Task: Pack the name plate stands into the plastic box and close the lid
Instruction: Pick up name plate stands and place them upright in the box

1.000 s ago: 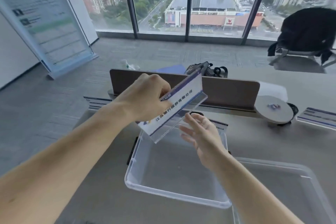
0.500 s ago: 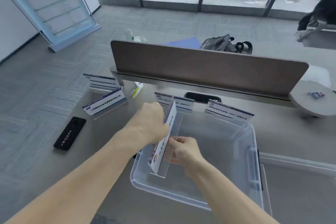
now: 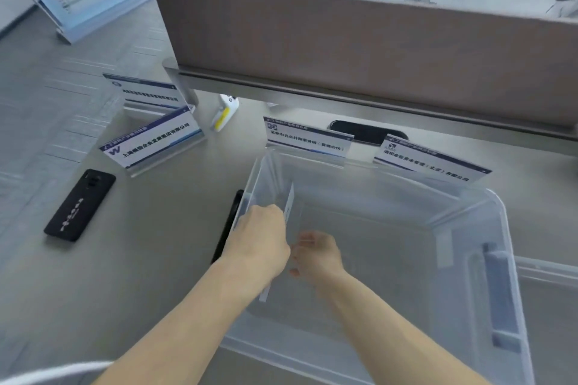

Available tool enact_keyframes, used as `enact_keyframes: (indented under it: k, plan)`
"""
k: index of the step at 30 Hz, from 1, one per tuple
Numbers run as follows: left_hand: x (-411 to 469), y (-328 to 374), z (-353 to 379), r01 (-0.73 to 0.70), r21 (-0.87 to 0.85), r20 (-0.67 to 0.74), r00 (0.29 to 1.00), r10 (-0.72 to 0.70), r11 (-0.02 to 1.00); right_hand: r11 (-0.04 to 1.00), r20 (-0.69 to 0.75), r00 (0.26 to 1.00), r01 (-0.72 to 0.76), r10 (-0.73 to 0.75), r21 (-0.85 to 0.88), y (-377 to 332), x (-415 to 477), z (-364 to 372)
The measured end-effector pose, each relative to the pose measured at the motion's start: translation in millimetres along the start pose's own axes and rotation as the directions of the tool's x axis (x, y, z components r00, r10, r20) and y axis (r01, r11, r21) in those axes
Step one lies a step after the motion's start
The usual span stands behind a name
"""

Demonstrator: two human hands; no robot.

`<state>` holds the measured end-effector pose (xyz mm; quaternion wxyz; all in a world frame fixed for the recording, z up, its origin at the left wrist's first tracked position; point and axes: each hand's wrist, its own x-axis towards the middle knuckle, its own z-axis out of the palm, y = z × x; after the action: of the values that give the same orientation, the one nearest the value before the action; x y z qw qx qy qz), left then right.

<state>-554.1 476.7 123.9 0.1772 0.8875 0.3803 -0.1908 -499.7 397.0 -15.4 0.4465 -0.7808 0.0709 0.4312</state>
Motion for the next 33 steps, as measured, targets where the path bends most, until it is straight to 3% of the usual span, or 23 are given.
enact_keyframes:
  k: [5, 15, 28, 33]
  plan:
    - [4.7, 9.3, 13.8, 0.000, 0.105, 0.050, 0.999, -0.005, 0.994, 0.995, 0.005, 0.999, 0.037, -0.036, -0.089, 15.5, 15.6, 13.4]
    - [10.9, 4.5, 33.6, 0.047, 0.150, 0.039, 0.998, -0.053, 0.988, 0.990, 0.004, 0.998, 0.061, -0.061, -0.129, 31.4, 22.5, 22.1]
    - [12.4, 0.5, 32.2, 0.065, 0.210, 0.069, 0.994, -0.081, 0.976, 0.999, 0.078, 0.996, 0.048, -0.046, -0.024, 38.8, 23.6, 33.7]
    - [6.6, 7.3, 17.8, 0.028, 0.195, -0.022, 0.999, -0.024, 0.980, 0.992, 0.067, 0.990, 0.122, -0.120, -0.020, 23.2, 5.9, 16.9]
